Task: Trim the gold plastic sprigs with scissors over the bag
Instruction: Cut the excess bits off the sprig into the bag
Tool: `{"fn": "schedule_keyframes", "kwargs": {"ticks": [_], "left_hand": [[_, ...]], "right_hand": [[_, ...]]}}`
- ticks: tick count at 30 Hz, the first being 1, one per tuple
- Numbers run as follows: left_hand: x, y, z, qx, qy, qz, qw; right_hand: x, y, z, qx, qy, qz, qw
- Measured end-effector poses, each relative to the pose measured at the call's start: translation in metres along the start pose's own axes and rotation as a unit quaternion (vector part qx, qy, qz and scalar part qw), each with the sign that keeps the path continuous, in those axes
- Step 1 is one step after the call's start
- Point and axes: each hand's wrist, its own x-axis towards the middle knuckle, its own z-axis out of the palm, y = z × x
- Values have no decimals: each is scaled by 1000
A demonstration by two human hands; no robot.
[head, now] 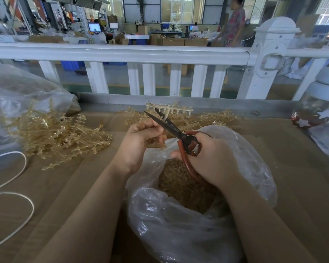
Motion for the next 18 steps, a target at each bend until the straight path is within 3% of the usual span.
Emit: {"fn": "schedule_keyframes", "kwargs": {"ticks": [11, 18], "left_hand": [[-1, 2, -6, -49, 40, -36, 997], [1, 3, -8, -73, 102, 5, 992]], "right_hand": [[-3, 1, 1, -14, -7, -7, 1000], [-4, 1, 1, -45, -8, -18, 999]]}}
